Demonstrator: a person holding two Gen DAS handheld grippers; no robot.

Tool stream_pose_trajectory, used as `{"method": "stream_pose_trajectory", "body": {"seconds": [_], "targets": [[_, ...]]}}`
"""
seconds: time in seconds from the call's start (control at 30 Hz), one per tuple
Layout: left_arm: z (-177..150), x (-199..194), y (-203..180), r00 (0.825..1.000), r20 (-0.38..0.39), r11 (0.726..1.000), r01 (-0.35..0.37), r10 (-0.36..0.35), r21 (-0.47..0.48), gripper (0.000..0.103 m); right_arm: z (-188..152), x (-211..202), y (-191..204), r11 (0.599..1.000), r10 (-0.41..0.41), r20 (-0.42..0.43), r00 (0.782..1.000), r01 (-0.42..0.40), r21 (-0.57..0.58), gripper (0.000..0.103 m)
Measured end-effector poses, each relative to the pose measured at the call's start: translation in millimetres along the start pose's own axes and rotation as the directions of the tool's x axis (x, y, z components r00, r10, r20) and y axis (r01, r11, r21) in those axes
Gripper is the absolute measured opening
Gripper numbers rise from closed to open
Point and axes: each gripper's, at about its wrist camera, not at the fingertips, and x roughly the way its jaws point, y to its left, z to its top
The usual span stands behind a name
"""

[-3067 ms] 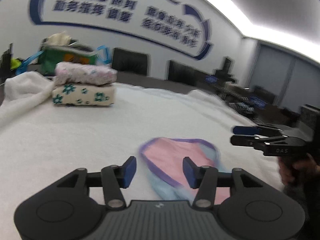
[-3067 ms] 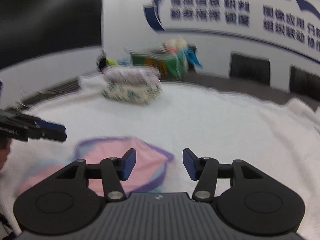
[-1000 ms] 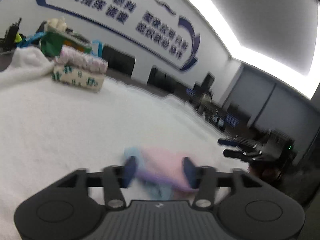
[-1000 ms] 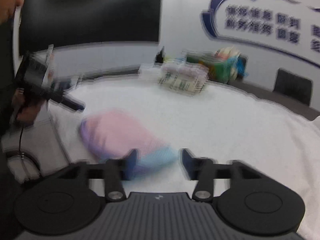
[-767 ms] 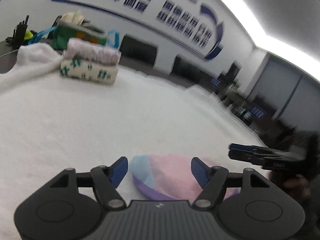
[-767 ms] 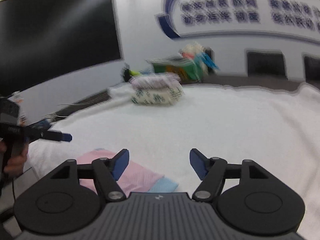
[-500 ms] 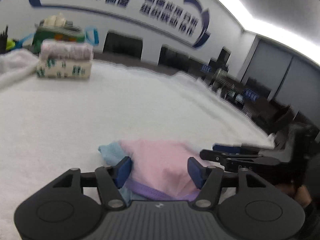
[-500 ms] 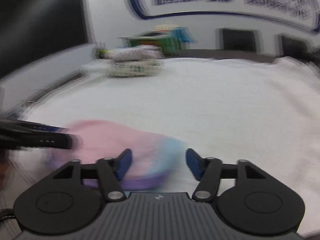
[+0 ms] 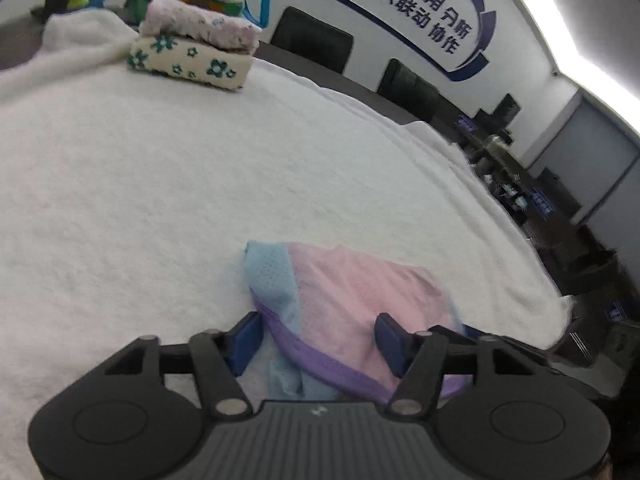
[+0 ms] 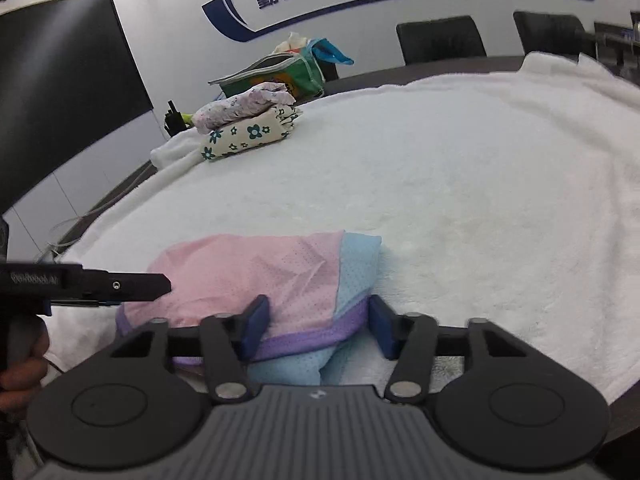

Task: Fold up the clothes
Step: 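Grasp the folded garment edge with the left gripper while the right gripper grasps it, then lift the folded garment with both grippers and carry it onto the clothes stack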

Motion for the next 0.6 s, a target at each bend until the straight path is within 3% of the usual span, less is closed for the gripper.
{"method": "stream_pose_trajectory", "body": {"seconds": [0.03,0.07,0.1,0.13,0.23,0.3,0.4,0.6], "targets": [[-1.0,0.5,-1.3,1.0,-0.004,1.0,0.007,-0.007,-0.004,0.049,-1.0,0.7,2.6,1.0,-0.004,0.003,1.0,0.004,-0.01,0.041],[-2.1,0.9,-2.6,1.0,-0.008,1.0,0.014,-0.014,-0.009,0.031,-2.5,1.2,4.4,1.0,-0.008,0.005,1.0,0.008,-0.022,0.041],[-3.6,2.6,-2.6,0.999,-0.02,0.999,0.034,-0.035,-0.024,0.02,-4.5,-0.2,4.4,0.999,-0.016,0.007,1.0,0.016,-0.039,0.041],[-5.5,5.9,-0.7,0.997,-0.037,0.996,0.067,-0.069,-0.056,0.017,-5.0,-3.3,4.5,0.999,-0.022,0.007,1.0,0.022,-0.047,0.043],[-10.1,3.0,-4.9,0.997,0.002,0.996,0.075,-0.075,-0.039,0.013,-5.9,-7.8,6.5,0.998,-0.029,-0.001,1.0,0.029,-0.051,0.042],[-10.8,-1.4,-7.1,0.996,0.02,0.996,0.089,-0.089,-0.021,0.011,-6.3,-9.1,9.2,0.997,-0.029,0.005,1.0,0.029,-0.074,0.012],[0.9,-11.3,-7.7,0.994,0.063,0.995,0.094,-0.094,0.014,0.01,-0.8,-10.4,11.5,0.997,-0.001,0.015,1.0,0.002,-0.075,0.009],[50.9,-44.8,-6.2,0.975,0.2,0.993,0.082,-0.099,0.089,0.01,37.5,-16.4,34.2,0.988,0.06,0.123,0.991,-0.041,-0.149,0.008]]}}
